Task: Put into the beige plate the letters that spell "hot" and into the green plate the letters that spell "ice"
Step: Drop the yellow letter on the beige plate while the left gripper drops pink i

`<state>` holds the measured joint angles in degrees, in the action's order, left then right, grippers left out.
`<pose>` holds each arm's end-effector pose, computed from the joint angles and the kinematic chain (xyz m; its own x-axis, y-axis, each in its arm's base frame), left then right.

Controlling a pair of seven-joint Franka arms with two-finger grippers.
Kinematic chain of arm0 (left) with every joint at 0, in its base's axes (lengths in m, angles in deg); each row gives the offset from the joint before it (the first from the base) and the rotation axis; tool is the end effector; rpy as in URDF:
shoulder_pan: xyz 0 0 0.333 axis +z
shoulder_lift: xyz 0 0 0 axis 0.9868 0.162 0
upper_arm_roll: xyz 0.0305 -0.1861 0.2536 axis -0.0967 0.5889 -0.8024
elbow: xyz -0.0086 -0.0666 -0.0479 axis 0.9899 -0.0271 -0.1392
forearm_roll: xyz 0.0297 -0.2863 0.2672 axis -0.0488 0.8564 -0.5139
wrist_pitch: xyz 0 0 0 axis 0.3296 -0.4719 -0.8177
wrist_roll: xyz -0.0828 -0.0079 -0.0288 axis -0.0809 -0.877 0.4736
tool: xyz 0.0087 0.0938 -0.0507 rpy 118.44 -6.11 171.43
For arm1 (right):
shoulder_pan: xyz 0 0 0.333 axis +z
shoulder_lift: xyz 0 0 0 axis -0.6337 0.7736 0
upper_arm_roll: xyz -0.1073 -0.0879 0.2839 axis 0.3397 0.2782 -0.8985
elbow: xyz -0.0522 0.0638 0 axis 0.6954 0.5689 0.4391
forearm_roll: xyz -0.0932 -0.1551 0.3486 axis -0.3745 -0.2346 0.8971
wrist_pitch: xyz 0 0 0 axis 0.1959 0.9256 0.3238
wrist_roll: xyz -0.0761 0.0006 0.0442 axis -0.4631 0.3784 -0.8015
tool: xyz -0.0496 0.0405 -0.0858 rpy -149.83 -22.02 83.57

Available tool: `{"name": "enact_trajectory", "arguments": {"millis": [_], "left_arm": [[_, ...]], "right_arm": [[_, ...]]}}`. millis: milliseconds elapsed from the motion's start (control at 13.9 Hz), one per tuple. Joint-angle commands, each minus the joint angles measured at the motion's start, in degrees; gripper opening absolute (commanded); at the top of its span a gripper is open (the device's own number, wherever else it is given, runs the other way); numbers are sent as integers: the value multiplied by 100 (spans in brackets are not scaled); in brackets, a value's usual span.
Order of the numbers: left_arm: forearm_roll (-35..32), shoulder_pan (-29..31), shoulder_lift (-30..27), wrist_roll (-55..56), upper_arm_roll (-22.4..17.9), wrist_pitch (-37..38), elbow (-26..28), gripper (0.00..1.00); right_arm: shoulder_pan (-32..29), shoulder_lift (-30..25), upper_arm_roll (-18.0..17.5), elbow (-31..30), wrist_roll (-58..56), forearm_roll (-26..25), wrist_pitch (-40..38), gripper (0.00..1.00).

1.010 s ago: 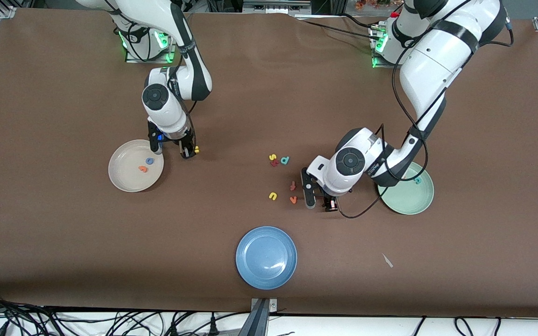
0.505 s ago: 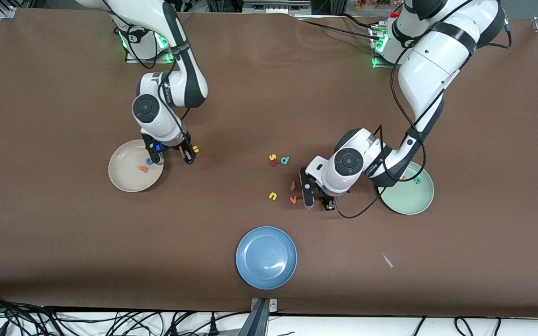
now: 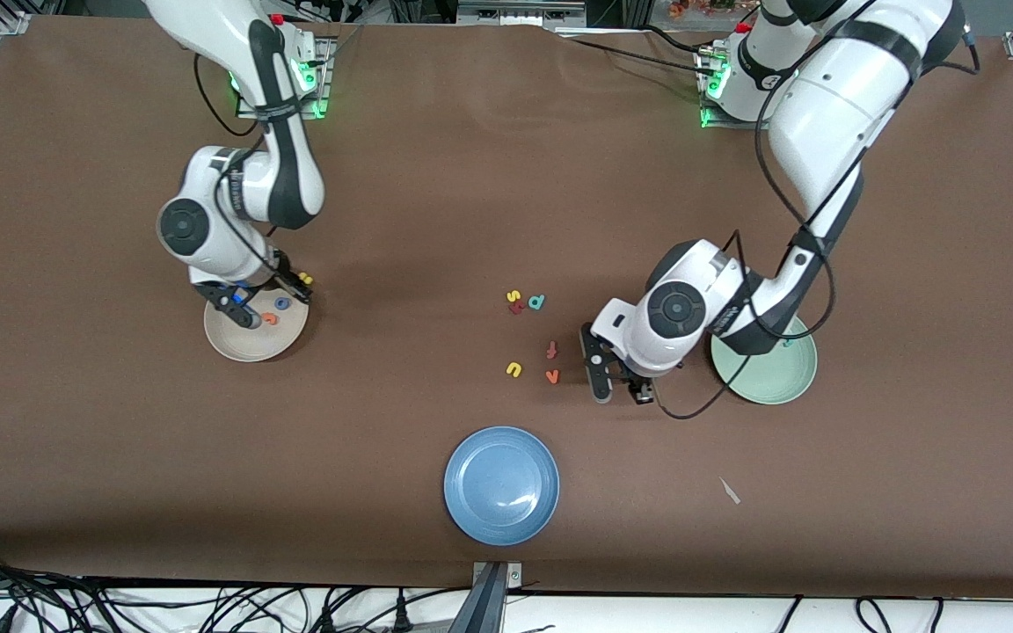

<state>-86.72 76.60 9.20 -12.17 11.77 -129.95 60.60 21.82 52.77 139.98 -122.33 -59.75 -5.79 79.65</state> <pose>0.6572 -0.2832 0.2354 0.2255 -0.9730 -0.0488 -0.9741 -0.2260 0.0067 0.5242 0.1084 0.2287 0.8184 -0.5592 -0.1326 -0.5546 -0.8289 0.0729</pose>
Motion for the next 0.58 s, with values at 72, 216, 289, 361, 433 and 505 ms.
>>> {"name": "enact_trajectory", "arguments": {"millis": [72,216,289,361,433,505], "left_arm": [[299,775,-540,-82,49,1000,162,0],[308,1005,-567,-4,146,1439,223,0],[282,997,-584,23,137,1702,241,0],[256,1057,-593,15,111,1870,250,0],[247,1284,-602,14,111,2011,250,0],[255,1487,-602,-46,120,2065,285,0]], "right_arm": [[13,96,237,20,-768,-317,-135,0],[4,315,238,81,-1094,-519,-65,92],[-5,342,238,212,-1103,-520,-64,100],[4,342,238,361,-1121,-529,-90,100],[12,342,229,511,-1138,-529,-186,100],[21,351,229,678,-1139,-538,-318,100]]}}
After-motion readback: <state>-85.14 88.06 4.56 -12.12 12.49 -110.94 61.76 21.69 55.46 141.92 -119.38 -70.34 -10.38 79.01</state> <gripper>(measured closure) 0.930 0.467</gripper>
